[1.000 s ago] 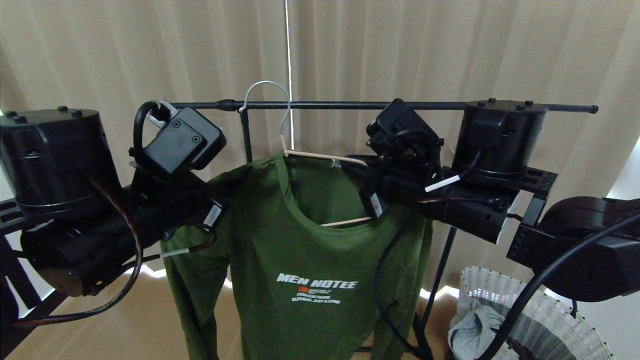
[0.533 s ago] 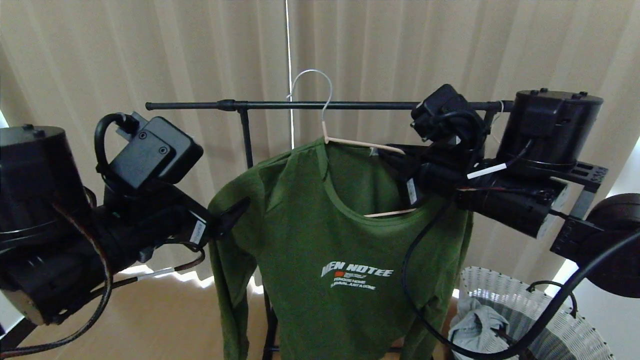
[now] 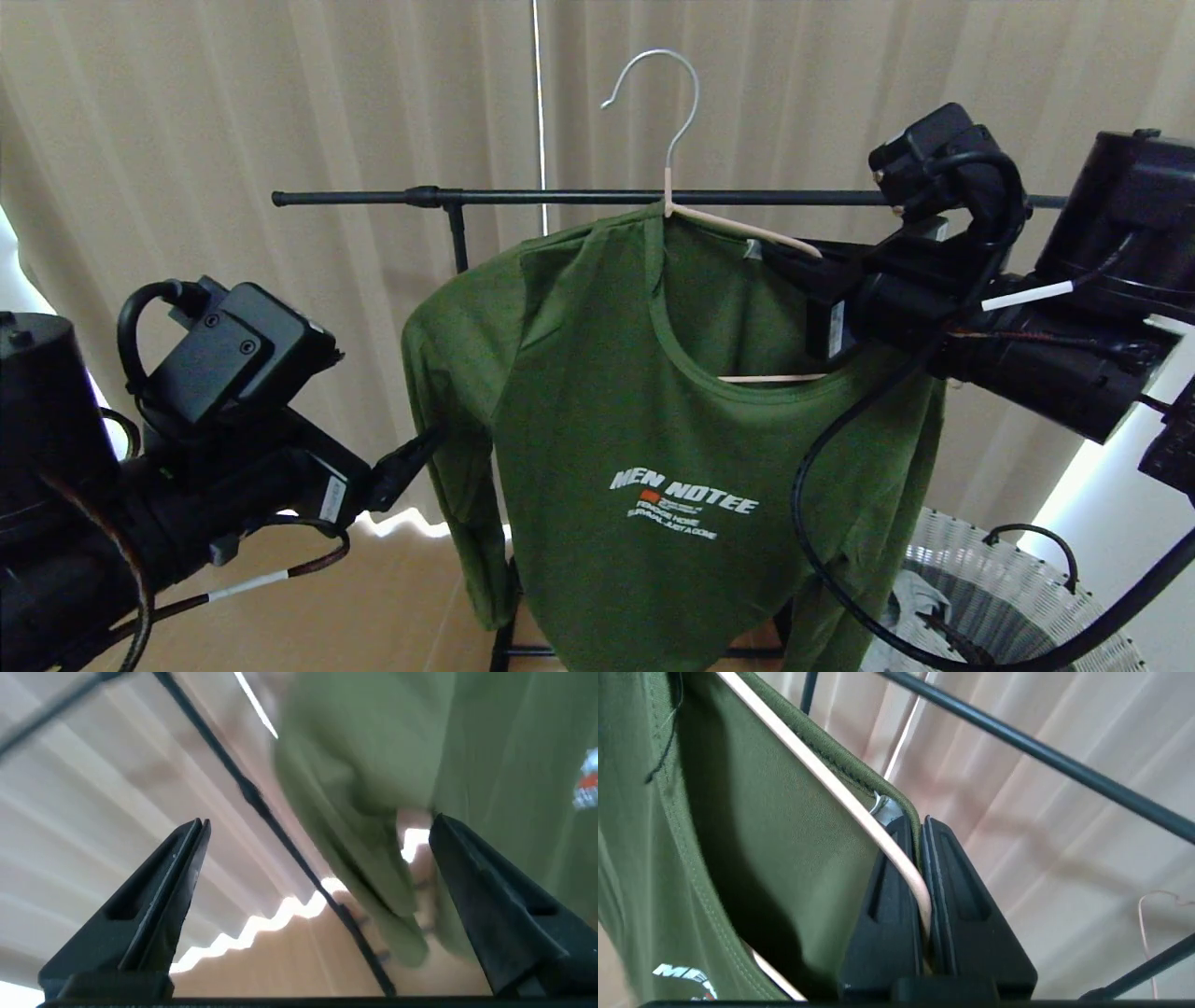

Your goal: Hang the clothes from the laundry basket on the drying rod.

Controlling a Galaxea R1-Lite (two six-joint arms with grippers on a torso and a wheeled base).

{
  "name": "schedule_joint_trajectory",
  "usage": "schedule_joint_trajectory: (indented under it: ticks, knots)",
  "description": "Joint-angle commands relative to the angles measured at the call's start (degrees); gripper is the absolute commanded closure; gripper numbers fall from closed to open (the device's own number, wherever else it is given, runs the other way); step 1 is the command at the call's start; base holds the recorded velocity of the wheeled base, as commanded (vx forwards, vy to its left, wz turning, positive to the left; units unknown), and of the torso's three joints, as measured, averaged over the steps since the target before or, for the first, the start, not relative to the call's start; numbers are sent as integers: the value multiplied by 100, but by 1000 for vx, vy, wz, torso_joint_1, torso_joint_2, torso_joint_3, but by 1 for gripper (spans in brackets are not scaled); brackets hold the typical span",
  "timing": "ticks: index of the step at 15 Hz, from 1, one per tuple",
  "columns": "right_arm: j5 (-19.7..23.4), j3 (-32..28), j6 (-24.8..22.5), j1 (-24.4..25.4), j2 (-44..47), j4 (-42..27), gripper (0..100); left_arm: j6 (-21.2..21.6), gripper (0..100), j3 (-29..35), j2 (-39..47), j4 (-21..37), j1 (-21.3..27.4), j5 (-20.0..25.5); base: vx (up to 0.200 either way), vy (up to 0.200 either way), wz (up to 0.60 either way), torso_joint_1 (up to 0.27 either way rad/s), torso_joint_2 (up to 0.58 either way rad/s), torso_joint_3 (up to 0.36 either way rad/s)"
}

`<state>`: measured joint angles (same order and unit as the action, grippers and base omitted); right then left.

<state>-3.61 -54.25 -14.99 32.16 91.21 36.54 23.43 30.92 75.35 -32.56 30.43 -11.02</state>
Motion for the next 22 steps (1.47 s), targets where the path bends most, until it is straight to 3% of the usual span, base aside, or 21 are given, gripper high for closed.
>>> schedule_joint_trajectory:
  ticks: [1, 10, 11, 16, 20, 22]
  knots:
    - [9, 28, 5, 1, -200, 3, 100, -14, 0, -68, 85, -13, -63, 30, 0, 0, 0, 0, 0, 0]
    - [27, 301, 40, 36, -578, 12, 100, -93, 0, -86, 305, -22, -371, 188, 0, 0, 0, 0, 0, 0]
    - [27, 327, 40, 36, -596, 12, 100, -93, 100, -77, 305, -22, -371, 214, 0, 0, 0, 0, 0, 0]
    - [9, 310, 58, 18, -613, 12, 100, -58, 100, -455, 243, -31, -564, 197, 0, 0, 0, 0, 0, 0]
    - [9, 292, 93, -184, -622, 12, 100, -49, 100, -622, 85, -31, -1092, 197, 0, 0, 0, 0, 0, 0]
    - [18, 292, 93, -184, -604, 12, 100, -75, 100, -613, 68, -40, -1012, 267, 0, 0, 0, 0, 0, 0]
